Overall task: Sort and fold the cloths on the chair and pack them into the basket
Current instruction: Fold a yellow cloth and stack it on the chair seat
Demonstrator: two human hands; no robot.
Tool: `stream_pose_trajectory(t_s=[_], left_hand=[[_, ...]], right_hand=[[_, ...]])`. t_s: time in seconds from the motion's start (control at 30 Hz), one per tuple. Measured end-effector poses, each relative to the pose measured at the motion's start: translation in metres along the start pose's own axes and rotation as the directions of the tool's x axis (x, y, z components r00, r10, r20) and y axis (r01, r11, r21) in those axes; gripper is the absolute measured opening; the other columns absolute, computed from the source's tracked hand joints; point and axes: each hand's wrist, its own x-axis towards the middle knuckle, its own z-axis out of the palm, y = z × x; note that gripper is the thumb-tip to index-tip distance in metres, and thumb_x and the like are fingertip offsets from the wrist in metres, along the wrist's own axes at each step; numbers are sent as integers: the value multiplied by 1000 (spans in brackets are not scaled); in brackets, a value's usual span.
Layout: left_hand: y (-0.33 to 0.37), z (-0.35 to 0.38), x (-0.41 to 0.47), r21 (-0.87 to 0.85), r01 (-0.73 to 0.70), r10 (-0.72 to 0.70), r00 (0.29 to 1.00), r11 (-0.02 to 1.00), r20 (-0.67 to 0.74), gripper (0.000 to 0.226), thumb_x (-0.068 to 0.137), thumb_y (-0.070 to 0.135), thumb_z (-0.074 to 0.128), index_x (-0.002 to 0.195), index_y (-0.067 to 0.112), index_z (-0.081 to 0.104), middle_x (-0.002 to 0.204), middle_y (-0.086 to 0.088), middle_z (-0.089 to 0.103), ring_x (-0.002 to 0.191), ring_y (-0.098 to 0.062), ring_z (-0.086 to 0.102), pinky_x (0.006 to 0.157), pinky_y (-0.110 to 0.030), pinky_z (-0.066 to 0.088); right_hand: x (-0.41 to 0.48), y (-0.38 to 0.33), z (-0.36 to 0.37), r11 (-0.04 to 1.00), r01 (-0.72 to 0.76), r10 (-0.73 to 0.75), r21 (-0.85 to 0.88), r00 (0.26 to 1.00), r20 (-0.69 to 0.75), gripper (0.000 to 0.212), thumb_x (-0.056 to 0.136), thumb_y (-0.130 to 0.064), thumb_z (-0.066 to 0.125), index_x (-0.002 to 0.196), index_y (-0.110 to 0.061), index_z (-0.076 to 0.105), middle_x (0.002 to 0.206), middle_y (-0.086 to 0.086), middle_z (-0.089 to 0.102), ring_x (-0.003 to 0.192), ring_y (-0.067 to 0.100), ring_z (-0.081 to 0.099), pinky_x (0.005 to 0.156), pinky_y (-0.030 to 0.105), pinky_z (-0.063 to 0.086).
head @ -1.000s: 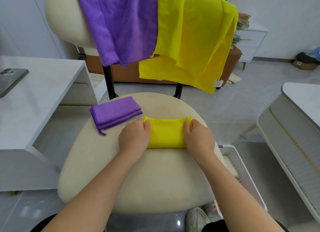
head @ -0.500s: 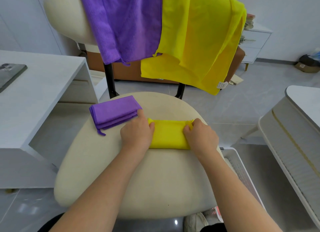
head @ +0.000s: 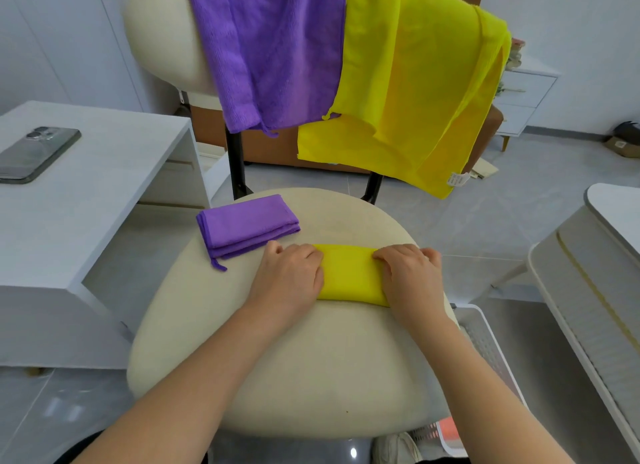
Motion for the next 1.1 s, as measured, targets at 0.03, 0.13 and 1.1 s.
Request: stream_pose_trajectory(t_s=[0.03, 0.13, 1.1], left_hand=[[1, -2, -4, -8, 6, -6, 1000, 1000, 26, 45, 84, 35, 32, 94, 14, 71, 102, -4, 71, 83, -21, 68, 76, -37, 34], [0, -12, -13, -34, 51, -42, 973, 998, 228, 86, 79, 60, 4, 141, 13, 41, 151, -3, 34, 136, -14, 37, 107, -48, 24], [2, -14, -8, -104, -43, 81, 915, 994, 395, 87, 73, 53, 1, 151, 17, -6, 159, 1, -13, 145, -8, -12, 115, -31, -10]], right_hand=[[-2, -1, -2, 1000, 3, -3, 2, 1000, 27, 26, 74, -10, 48, 80, -18, 72, 76, -2, 72, 73, 23, 68, 80, 36, 32], [-9, -5, -11, 999, -36, 39, -15, 966, 254, 58, 85, -35, 14, 114, -22, 63, 114, -2, 68, 112, 19, 60, 102, 47, 29], [-16, -18, -37, 993, 112, -72, -23, 773, 630, 74, 84, -38, 16, 152, -18, -3, 160, -2, -9, 147, 13, -9, 117, 46, -7]])
